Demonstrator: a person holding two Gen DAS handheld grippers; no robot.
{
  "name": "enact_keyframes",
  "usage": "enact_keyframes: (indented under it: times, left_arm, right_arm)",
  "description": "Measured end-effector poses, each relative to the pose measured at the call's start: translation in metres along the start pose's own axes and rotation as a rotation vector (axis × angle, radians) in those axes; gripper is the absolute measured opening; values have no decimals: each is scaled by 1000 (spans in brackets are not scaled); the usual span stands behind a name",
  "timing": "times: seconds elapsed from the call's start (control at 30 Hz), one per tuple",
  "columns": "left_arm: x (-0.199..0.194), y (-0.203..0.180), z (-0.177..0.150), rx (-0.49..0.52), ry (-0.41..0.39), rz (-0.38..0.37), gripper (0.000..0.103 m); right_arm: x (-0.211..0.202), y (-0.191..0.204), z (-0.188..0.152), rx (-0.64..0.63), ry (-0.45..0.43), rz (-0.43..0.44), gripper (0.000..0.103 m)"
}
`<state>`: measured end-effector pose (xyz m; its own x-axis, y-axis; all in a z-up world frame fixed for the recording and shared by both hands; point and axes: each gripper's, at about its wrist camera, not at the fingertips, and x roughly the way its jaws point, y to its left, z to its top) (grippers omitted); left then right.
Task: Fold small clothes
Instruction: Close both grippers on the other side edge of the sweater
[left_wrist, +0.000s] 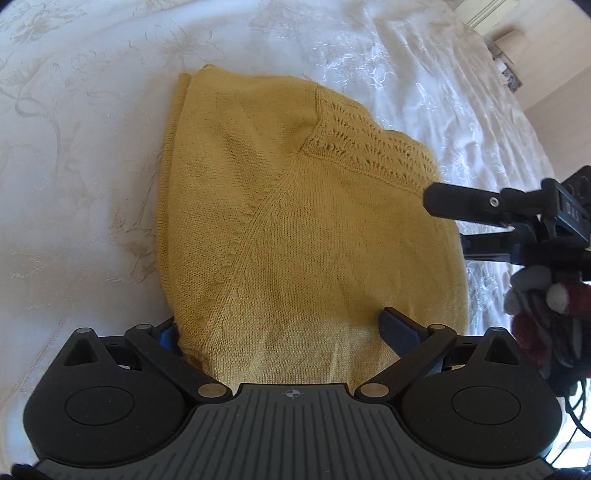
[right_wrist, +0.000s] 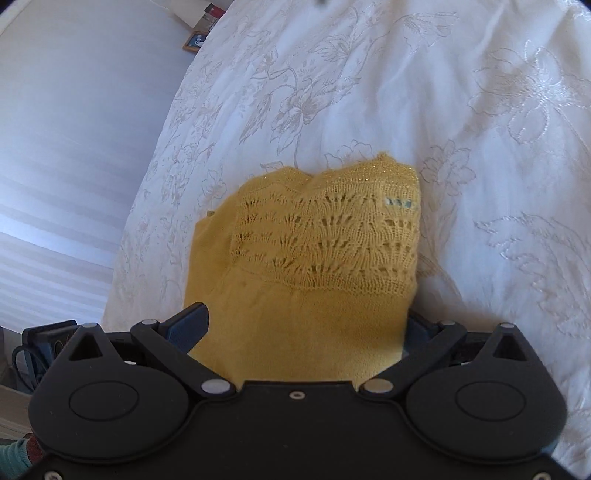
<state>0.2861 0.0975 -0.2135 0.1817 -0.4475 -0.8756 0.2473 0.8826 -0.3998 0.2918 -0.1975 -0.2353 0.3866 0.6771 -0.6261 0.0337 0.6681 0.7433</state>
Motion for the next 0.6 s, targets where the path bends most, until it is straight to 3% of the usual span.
enact_keyframes:
  times: [0.1, 0.4, 0.53, 0.6]
  left_arm:
    - [-3, 0, -4, -7, 6, -28, 102]
    - [-2, -4, -10, -32, 4, -31, 99]
    - [-13, 14, -14, -132, -27, -30, 69]
    - [-15, 21, -14, -132, -17, -37, 59]
  right_arm:
    - [12, 5, 7, -3, 6, 31, 103]
    - [13, 13, 5, -56, 32, 14, 103]
    - [0, 2, -2, -8, 20, 41, 102]
    - [-3, -1, -4, 4, 19, 41, 84]
